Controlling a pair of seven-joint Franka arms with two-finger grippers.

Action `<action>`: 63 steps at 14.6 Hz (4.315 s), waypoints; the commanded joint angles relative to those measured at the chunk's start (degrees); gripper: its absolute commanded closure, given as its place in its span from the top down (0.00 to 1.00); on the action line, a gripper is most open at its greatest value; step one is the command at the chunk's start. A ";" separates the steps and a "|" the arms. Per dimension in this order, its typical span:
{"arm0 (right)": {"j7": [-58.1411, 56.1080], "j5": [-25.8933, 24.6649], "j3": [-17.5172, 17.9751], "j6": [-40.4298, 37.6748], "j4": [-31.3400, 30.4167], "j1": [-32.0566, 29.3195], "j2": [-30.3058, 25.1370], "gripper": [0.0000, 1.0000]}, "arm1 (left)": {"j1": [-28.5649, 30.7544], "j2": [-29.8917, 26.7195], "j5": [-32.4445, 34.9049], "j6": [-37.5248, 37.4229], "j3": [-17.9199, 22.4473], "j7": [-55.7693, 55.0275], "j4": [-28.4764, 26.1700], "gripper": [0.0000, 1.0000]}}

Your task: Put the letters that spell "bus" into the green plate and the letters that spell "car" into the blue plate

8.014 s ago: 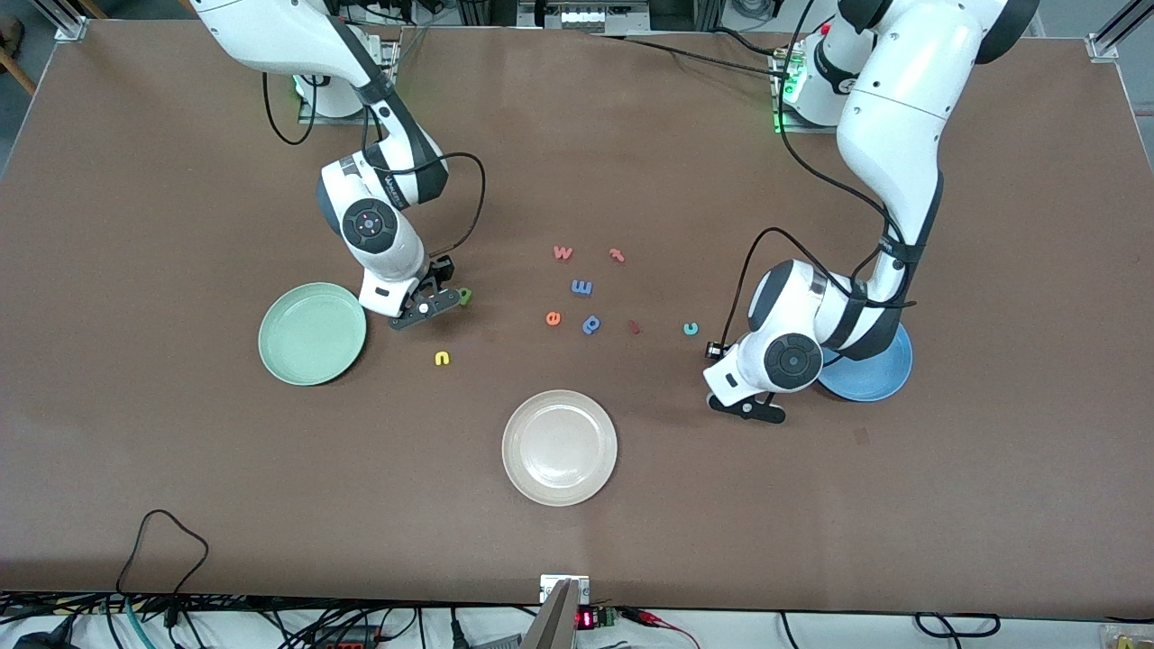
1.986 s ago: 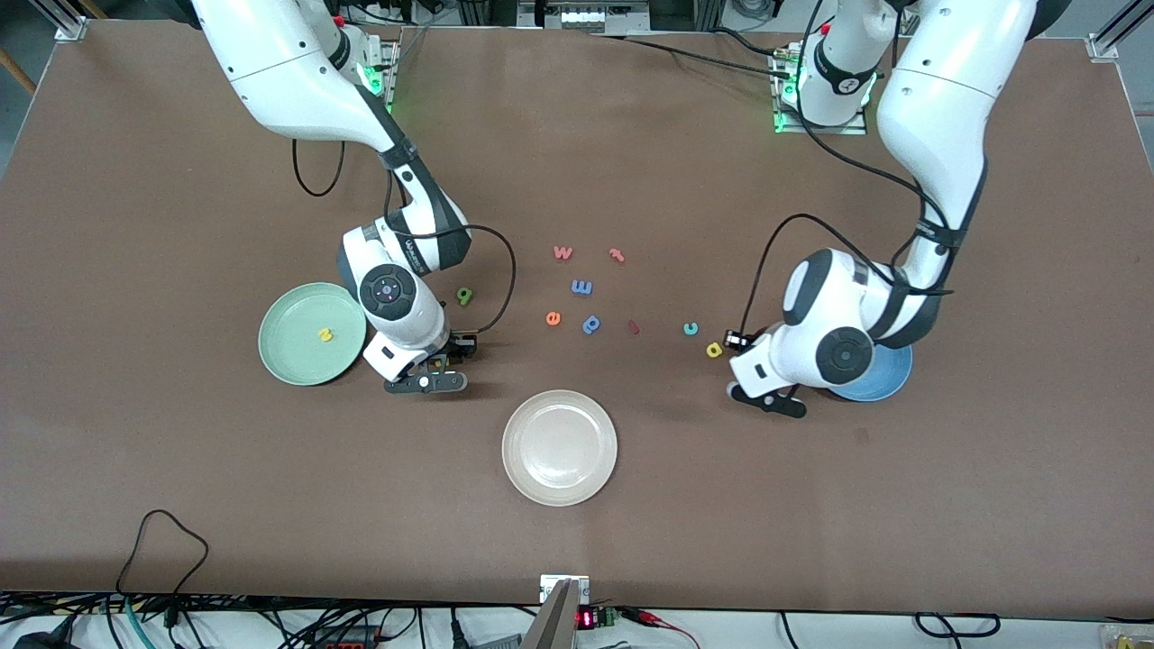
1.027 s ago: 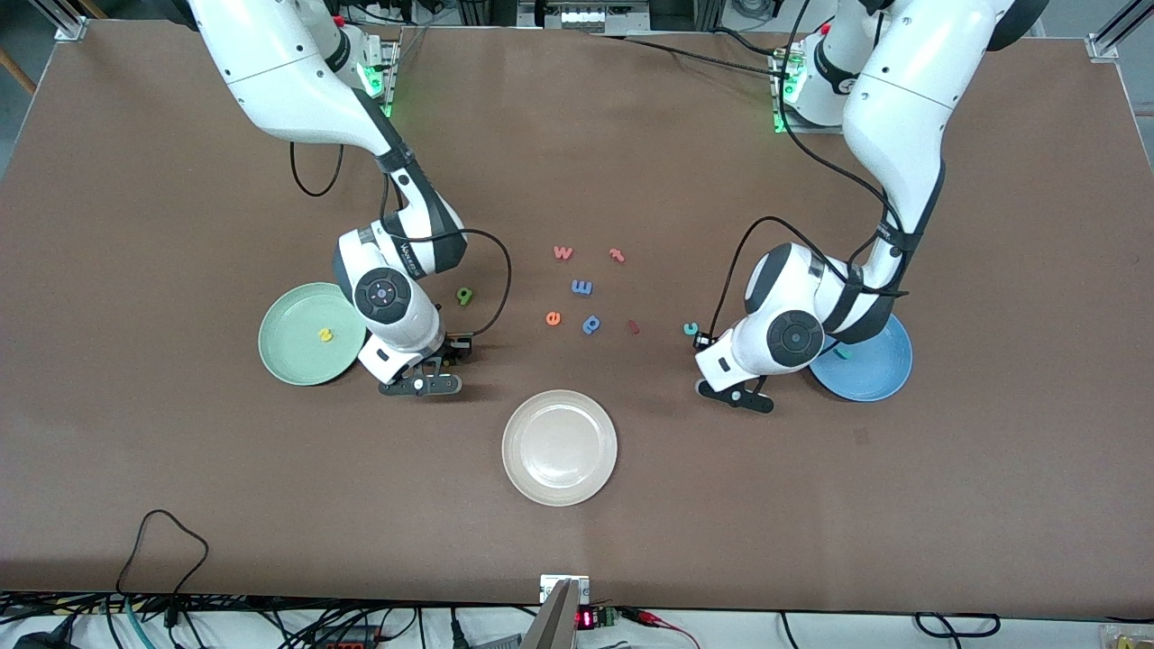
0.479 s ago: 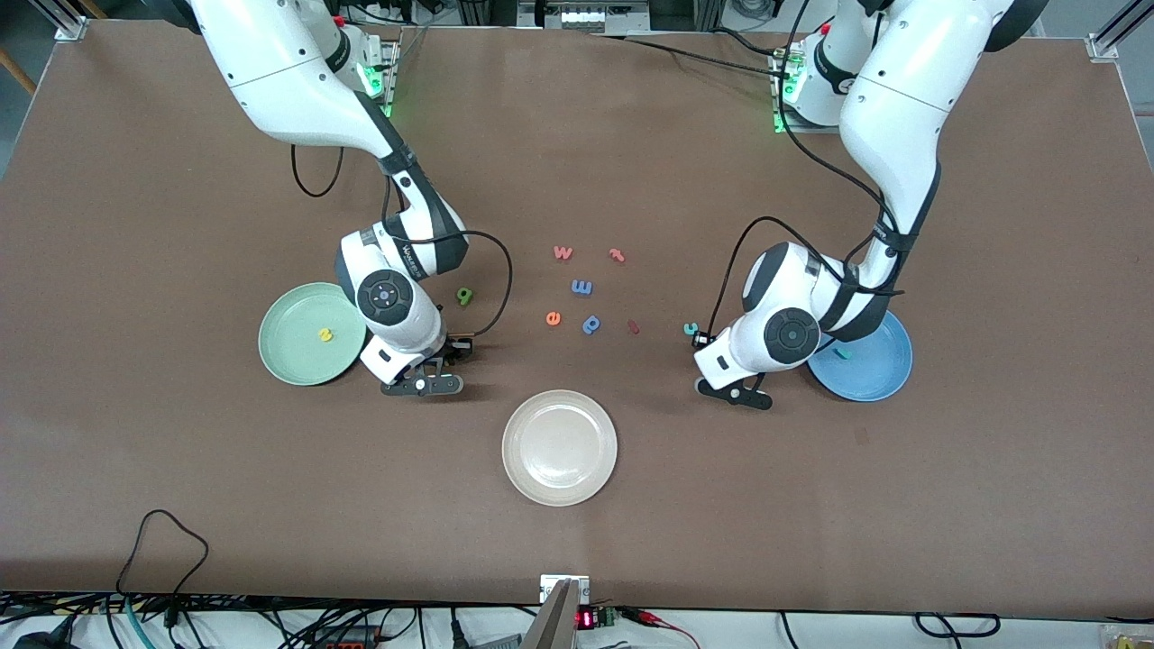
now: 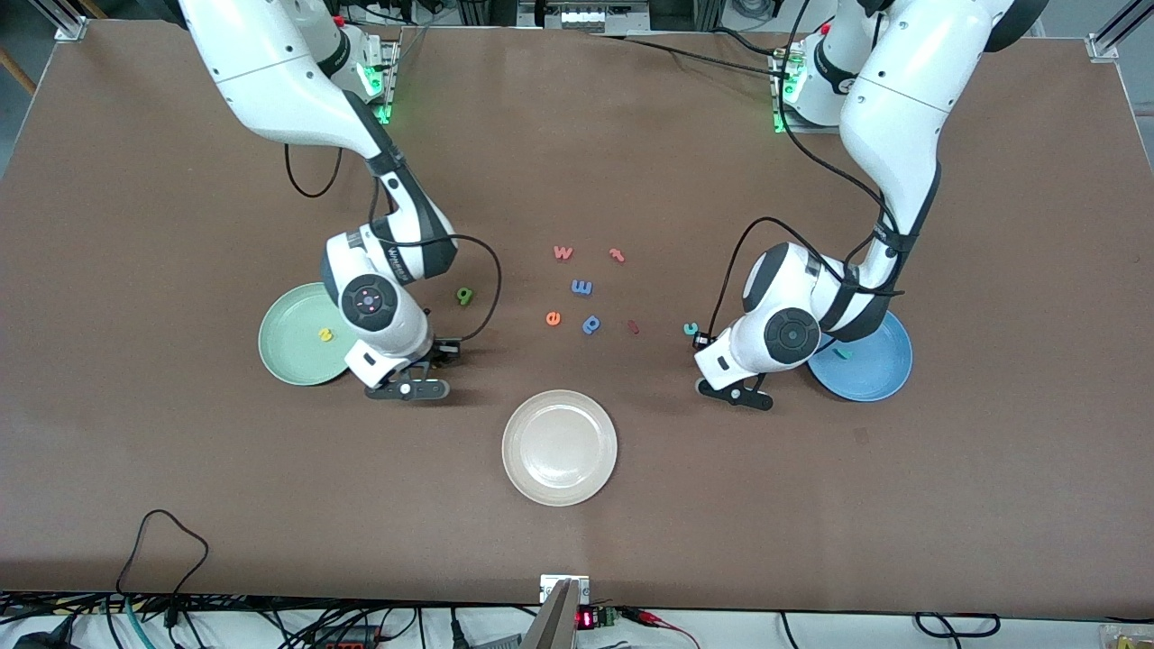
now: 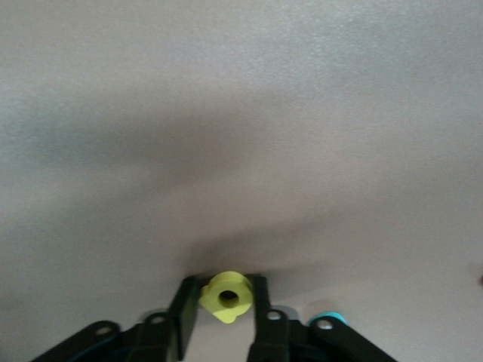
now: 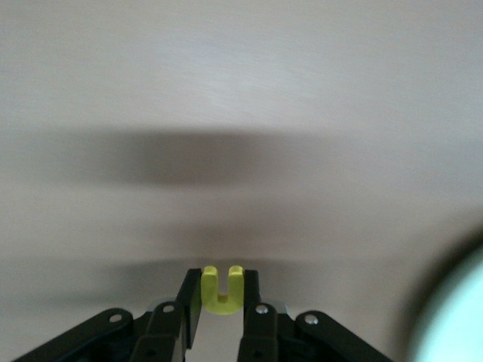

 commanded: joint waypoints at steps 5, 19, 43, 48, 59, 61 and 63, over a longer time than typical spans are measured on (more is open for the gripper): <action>-13.87 -0.54 -1.29 -7.02 -8.36 -10.97 -7.17 0.00 | -0.56 0.65 0.77 1.90 0.02 0.04 -1.56 0.14; 3.37 2.71 2.47 -5.35 -11.01 -3.79 -11.40 0.87 | 19.66 -6.29 2.52 -7.77 0.46 16.39 -3.23 0.30; 24.69 3.07 6.17 0.38 -13.21 4.58 -6.47 0.56 | 4.28 -2.69 1.56 -0.39 -9.29 -4.18 -5.25 0.46; 24.16 2.98 6.17 0.46 -13.56 4.23 -6.47 0.54 | 3.84 -2.16 1.91 -0.12 -9.29 -4.18 -5.25 0.46; 23.72 2.80 6.17 1.69 -13.47 3.61 -5.86 0.47 | 3.66 -0.84 2.09 3.48 -8.85 -4.27 -5.25 0.44; 23.72 2.80 6.09 2.04 -13.47 3.61 -5.77 0.47 | 3.66 -0.75 2.09 3.48 -8.85 -4.53 -5.25 0.41; 23.72 2.80 6.17 2.57 -13.39 3.61 -5.33 0.47 | 3.58 -0.75 2.17 3.57 -8.85 -4.53 -5.25 0.38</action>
